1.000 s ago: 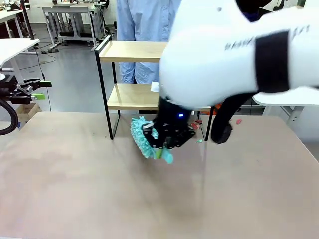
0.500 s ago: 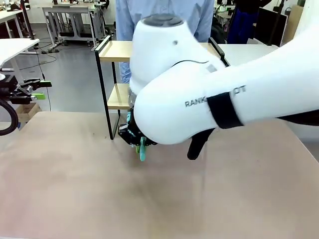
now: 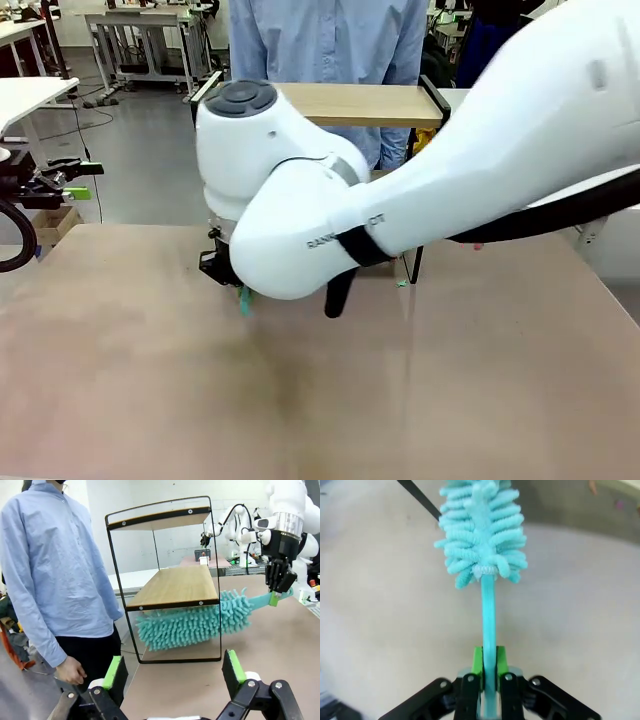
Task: Clean the shelf.
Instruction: Clean the specific section of the Shelf indicated by the human with the Duster.
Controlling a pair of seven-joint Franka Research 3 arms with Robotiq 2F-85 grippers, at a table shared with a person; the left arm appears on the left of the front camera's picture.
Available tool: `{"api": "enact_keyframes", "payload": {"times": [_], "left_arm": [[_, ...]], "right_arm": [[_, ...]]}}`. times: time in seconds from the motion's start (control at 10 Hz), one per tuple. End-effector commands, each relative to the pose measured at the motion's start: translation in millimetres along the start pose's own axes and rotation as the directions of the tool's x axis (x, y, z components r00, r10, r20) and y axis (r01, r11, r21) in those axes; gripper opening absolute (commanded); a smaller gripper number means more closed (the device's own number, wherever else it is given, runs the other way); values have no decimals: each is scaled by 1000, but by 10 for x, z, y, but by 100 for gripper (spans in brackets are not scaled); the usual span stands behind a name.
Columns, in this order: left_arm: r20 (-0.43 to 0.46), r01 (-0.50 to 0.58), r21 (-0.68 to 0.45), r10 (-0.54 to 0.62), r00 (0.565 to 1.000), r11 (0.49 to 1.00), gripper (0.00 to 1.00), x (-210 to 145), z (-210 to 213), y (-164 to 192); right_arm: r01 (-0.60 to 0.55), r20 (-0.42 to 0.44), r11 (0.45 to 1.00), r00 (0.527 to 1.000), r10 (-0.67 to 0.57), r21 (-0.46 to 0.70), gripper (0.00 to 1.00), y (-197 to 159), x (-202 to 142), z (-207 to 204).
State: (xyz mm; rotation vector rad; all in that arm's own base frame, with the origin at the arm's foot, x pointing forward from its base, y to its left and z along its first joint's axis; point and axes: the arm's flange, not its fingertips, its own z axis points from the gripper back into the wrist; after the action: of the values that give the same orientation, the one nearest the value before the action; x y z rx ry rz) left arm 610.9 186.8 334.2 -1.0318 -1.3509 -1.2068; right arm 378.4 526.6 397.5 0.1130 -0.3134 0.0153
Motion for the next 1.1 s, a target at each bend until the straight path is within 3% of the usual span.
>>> {"api": "enact_keyframes", "payload": {"times": [0.0, 0.2, 0.5, 0.6, 0.7, 1.0], "left_arm": [[0, 5, -1, -5, 1000, 1000, 100, 42, -11, -3], [0, 5, -1, -5, 1000, 1000, 100, 42, -11, -3], [0, 5, -1, -5, 1000, 1000, 100, 42, -11, -3], [0, 5, -1, -5, 1000, 1000, 100, 42, -11, -3], [0, 5, -1, -5, 1000, 1000, 100, 42, -11, -3], [0, 5, -1, -5, 1000, 1000, 100, 42, -11, -3]], "right_arm": [[71, 30, 996, 997, -69, -45, 13, 312, 152, -127], [79, -6, 996, 997, -80, -38, 13, 274, 195, -241], [49, -190, 998, 981, -38, 51, 13, 15, 339, -399], [45, -301, 998, 953, -30, 41, 13, 20, 330, -366], [72, -117, 997, 991, -71, 3, 13, 131, 289, -440], [72, -117, 997, 991, -71, 3, 13, 131, 289, -440]]}}
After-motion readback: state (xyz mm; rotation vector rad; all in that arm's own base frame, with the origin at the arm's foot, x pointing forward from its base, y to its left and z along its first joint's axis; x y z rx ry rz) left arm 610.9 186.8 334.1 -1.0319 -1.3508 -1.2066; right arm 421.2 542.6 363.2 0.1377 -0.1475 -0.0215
